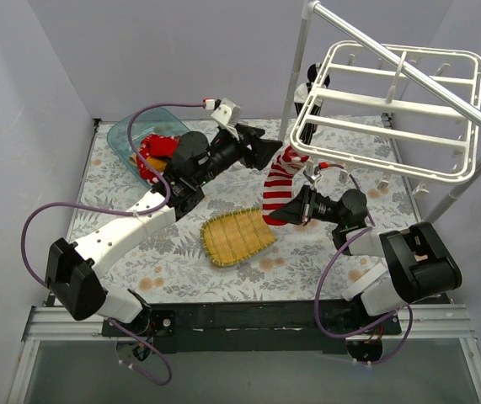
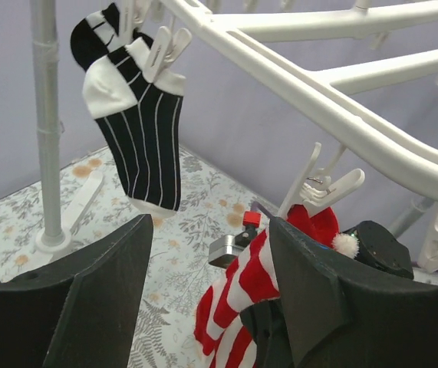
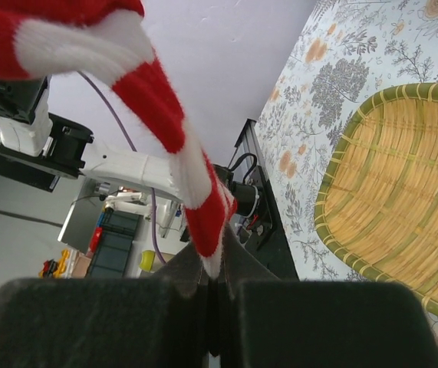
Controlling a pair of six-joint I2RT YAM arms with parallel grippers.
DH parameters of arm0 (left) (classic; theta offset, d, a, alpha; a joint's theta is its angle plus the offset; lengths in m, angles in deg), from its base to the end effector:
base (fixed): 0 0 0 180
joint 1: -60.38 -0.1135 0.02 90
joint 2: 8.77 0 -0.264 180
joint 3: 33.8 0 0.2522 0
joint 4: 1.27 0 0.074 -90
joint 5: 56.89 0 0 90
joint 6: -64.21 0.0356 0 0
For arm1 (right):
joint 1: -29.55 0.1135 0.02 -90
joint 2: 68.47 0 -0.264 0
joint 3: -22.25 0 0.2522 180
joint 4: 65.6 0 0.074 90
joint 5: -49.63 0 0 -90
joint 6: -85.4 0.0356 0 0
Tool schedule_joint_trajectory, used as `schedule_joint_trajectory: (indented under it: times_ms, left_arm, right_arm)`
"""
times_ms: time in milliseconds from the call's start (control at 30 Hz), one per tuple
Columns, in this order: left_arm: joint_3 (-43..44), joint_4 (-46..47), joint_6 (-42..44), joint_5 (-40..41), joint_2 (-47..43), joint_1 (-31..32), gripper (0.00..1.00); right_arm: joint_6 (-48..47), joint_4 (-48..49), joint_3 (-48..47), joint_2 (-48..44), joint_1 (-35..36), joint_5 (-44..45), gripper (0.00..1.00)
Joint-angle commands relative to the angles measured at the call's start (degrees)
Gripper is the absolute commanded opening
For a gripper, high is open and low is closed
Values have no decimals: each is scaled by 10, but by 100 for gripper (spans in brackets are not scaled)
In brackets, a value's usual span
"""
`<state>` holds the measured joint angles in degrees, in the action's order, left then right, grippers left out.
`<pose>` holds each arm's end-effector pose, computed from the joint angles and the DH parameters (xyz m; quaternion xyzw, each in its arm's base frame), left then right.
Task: Remove the socks clipped to the hanger
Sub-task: Remove the sock from the hanger.
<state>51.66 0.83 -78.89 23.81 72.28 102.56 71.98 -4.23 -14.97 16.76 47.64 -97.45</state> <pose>0.2472 -0.2318 0.4061 -0.0029 0.6664 -0.5859 0.4612 0.2356 0.1084 0.2107 -0.0609 0.6584 0.7076 0.2493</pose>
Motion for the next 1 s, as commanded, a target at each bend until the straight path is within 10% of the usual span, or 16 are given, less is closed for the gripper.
schedule_joint_trajectory:
  times_ms: [0, 967]
  left_arm:
    - [-19, 52, 18, -81, -27, -1, 62]
    - [3, 41, 82, -186, -13, 0, 68]
  right_arm:
    - [3, 326, 3, -17, 4, -12, 1]
    - [-8, 312, 0, 6, 16, -16, 1]
